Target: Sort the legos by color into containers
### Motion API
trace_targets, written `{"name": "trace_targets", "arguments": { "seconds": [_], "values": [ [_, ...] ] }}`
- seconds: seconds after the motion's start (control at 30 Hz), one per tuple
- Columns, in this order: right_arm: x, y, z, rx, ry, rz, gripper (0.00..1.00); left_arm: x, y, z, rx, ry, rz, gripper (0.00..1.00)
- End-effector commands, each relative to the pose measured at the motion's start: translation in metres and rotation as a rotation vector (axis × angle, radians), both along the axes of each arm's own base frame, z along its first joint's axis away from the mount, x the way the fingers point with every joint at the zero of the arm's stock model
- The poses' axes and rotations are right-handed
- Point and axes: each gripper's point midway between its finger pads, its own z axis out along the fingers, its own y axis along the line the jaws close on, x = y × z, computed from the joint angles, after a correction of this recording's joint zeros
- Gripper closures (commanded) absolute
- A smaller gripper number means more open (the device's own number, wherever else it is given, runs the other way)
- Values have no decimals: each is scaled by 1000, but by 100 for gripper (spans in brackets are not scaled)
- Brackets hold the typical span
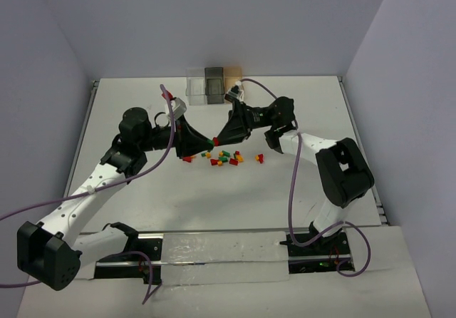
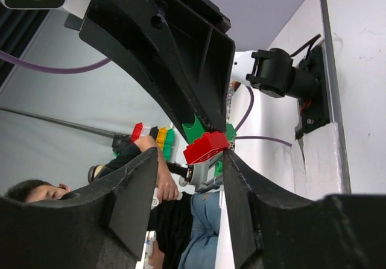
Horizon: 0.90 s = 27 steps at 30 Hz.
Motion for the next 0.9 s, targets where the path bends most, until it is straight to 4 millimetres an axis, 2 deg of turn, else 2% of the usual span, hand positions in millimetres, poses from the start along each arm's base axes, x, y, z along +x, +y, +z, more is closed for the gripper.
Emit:
{"name": "trace_targets", "arguments": {
  "seconds": [0.0,0.4,0.6,0.67,0.77,0.87],
  "values": [
    [-8,7,5,28,-51,32,48,-2,-3,23,-35,-98,-14,100],
    [-12,16,-1,15,-16,70,49,-8,-9,23,10,-217,-39,100],
    [-15,14,6,30,-28,75,60,-2,-3,18,37,-261,11,100],
    [-16,13,7,28,-28,81,58,-1,1,17,51,-320,24,100],
    [-18,13,9,25,-29,95,50,-2,7,18,65,-400,36,100],
    [-20,11,13,30,-39,104,48,-7,9,15,78,-450,13,100]
  ]
}}
